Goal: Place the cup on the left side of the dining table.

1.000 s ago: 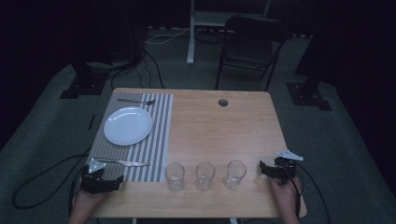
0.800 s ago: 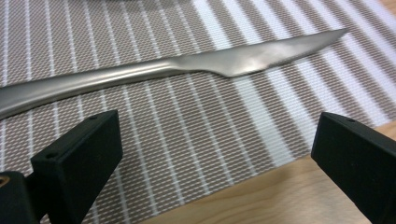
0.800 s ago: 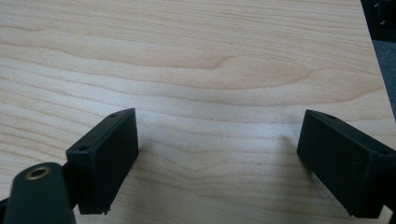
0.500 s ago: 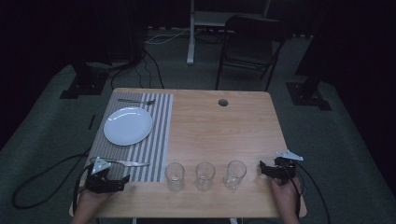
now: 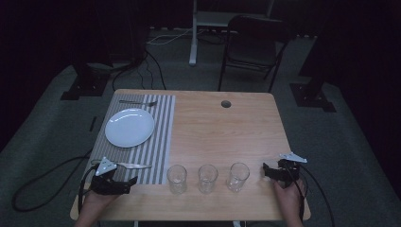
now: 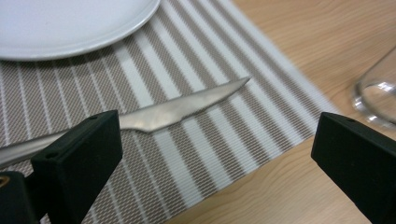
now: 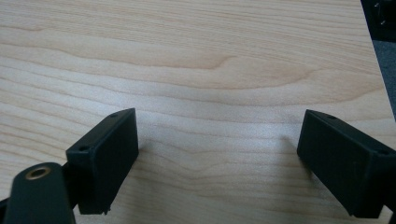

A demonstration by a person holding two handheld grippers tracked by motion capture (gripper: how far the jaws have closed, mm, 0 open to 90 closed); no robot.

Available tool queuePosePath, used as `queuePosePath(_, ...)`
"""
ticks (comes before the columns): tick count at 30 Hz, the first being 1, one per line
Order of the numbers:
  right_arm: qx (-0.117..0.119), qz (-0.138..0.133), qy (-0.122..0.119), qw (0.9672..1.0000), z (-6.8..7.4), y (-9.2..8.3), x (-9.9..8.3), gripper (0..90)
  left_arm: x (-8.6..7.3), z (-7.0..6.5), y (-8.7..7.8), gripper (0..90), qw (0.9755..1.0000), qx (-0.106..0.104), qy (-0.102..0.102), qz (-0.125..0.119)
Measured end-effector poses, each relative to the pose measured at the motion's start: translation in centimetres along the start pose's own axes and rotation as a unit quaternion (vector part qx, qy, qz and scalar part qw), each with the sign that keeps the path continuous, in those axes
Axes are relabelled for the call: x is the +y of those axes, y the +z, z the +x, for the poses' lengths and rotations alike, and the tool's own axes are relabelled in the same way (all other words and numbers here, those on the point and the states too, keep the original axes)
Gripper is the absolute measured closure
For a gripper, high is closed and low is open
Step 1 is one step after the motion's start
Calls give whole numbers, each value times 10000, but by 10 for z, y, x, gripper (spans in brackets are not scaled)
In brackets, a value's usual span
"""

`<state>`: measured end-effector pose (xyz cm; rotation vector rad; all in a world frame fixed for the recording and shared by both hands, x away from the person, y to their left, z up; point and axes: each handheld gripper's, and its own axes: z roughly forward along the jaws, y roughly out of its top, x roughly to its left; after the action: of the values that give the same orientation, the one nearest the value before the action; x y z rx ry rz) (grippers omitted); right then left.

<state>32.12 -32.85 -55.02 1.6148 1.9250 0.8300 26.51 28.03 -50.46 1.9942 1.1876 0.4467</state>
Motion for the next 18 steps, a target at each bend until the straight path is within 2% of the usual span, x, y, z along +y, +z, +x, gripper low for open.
queuePosePath(6,-1,-1,0,10000,0,0,0,121,10,-10,-4,25,9994,-272,111,-180)
queuePosePath(8,-1,-1,0,10000,0,0,0,121,14,-13,-6,25,9992,-291,183,-217)
queuePosePath(13,-1,0,0,10000,0,0,0,121,22,-16,-11,25,9981,-445,171,-385)
queuePosePath(14,-1,0,-1,10000,0,0,0,122,25,-17,-12,25,9977,-528,208,-384)
queuePosePath(18,-1,0,0,10000,0,0,0,122,33,-24,-13,25,9966,-630,310,-428)
